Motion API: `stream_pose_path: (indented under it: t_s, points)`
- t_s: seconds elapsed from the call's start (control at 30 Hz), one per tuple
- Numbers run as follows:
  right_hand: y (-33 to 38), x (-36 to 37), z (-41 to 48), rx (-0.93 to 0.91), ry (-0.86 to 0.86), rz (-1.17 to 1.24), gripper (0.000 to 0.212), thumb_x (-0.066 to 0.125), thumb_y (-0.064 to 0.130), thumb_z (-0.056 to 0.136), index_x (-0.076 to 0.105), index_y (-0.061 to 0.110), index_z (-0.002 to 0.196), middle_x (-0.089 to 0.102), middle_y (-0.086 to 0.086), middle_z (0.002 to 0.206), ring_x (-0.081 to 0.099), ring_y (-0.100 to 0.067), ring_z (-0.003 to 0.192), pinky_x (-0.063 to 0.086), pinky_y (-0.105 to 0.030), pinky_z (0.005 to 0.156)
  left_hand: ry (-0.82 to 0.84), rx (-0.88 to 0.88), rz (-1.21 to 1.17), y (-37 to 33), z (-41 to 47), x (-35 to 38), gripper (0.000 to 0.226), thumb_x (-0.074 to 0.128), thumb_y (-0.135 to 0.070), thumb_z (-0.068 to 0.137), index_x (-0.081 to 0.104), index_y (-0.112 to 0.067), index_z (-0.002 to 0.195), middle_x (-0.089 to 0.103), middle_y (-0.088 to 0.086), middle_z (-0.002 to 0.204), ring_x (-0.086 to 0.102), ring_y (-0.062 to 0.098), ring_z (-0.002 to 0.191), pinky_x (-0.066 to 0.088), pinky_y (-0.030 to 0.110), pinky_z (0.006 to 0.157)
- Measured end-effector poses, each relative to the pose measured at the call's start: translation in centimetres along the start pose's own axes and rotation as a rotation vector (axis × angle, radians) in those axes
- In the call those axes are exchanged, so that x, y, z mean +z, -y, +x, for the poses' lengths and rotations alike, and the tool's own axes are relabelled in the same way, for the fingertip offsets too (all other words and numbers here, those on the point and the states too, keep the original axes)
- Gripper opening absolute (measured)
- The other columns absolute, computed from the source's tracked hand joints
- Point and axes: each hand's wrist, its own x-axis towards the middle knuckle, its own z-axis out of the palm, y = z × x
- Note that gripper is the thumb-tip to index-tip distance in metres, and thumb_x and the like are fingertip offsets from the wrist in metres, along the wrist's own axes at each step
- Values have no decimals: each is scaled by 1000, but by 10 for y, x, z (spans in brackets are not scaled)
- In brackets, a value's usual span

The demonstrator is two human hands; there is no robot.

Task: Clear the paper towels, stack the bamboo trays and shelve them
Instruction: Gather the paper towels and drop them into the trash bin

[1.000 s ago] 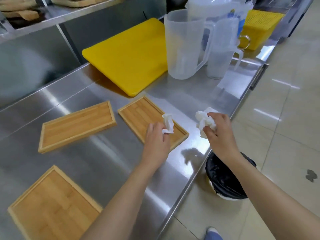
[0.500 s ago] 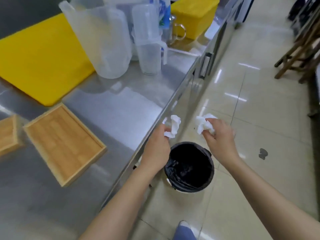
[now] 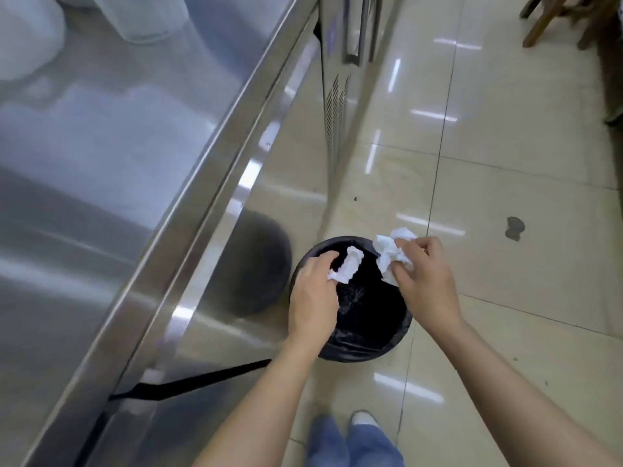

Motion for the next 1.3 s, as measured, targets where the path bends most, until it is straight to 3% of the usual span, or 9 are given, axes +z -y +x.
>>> stream_pose_path:
  t_s: [0.1, 0.17, 0.23, 0.33, 0.4, 0.5, 1.0, 1.1, 1.3]
  points:
    - [-56, 58, 10, -14, -33, -11, 34, 54, 2, 83, 58, 9, 116, 40, 2, 101, 39, -9, 81, 35, -27, 69, -97, 48, 12, 47, 22, 60, 44, 45, 2, 88, 54, -17, 127, 55, 9, 116, 57, 28, 95, 51, 46, 79]
    - [-96, 100, 16, -30, -4, -58, 35, 54, 2, 83, 57, 8, 118, 48, -7, 104, 43, -14, 83, 37, -29, 66, -80, 84, 75, 84, 37, 99, 45, 45, 5, 87, 53, -16, 126, 54, 10, 116, 56, 28, 92, 52, 46, 75]
    - [-136, 140, 22, -14, 95, -148, 41, 51, 7, 86, 49, 10, 127, 50, -13, 116, 50, -25, 92, 42, -33, 69, 10, 60, 202, 121, 52, 138, 48, 45, 1, 88, 47, -19, 132, 50, 9, 129, 52, 29, 111, 48, 44, 89]
    - [-188, 188, 24, 20, 404, -488, 64, 52, 34, 88, 21, 23, 143, 32, -14, 144, 44, -30, 117, 38, -41, 90, 335, -34, 518, 169, 65, 180, 63, 47, -24, 93, 16, -28, 148, 16, 5, 158, 11, 27, 145, 14, 43, 118]
    - [-203, 201, 21, 30, 591, -606, 78, 49, 52, 84, 5, 32, 146, 15, -10, 154, 28, -29, 134, 27, -44, 103, 494, -57, 611, 186, 65, 191, 69, 46, -39, 92, 8, -30, 149, 6, 4, 161, 1, 25, 147, 3, 44, 120]
    - [-200, 189, 20, 3, 565, -545, 84, 47, 59, 82, -1, 33, 146, 9, -8, 157, 23, -25, 139, 22, -40, 108, 481, -24, 632, 184, 58, 182, 68, 44, -44, 91, 11, -29, 149, 11, 3, 160, 7, 21, 147, 3, 41, 120]
    - [25, -40, 6, -271, 267, -433, 82, 40, 70, 76, 6, 39, 144, 10, -3, 157, 14, -17, 143, 8, -38, 114, 160, 141, 417, -41, 8, -57, 61, 45, -43, 92, 26, -22, 146, 39, 2, 149, 35, 23, 136, 30, 37, 108]
    - [67, -73, 3, -354, 210, -422, 85, 25, 74, 69, 6, 39, 144, 15, -5, 156, 17, -19, 142, 10, -39, 114, 74, 185, 408, -72, -6, -101, 60, 47, -43, 91, 30, -22, 144, 42, 1, 148, 37, 21, 134, 31, 36, 107]
    - [151, -107, -6, -549, 170, -399, 83, 30, 72, 71, 0, 43, 142, 15, -5, 156, 19, -18, 141, 7, -32, 112, -100, 219, 410, -97, -46, -190, 62, 49, -45, 89, 30, -25, 145, 37, 1, 151, 33, 19, 138, 25, 33, 112]
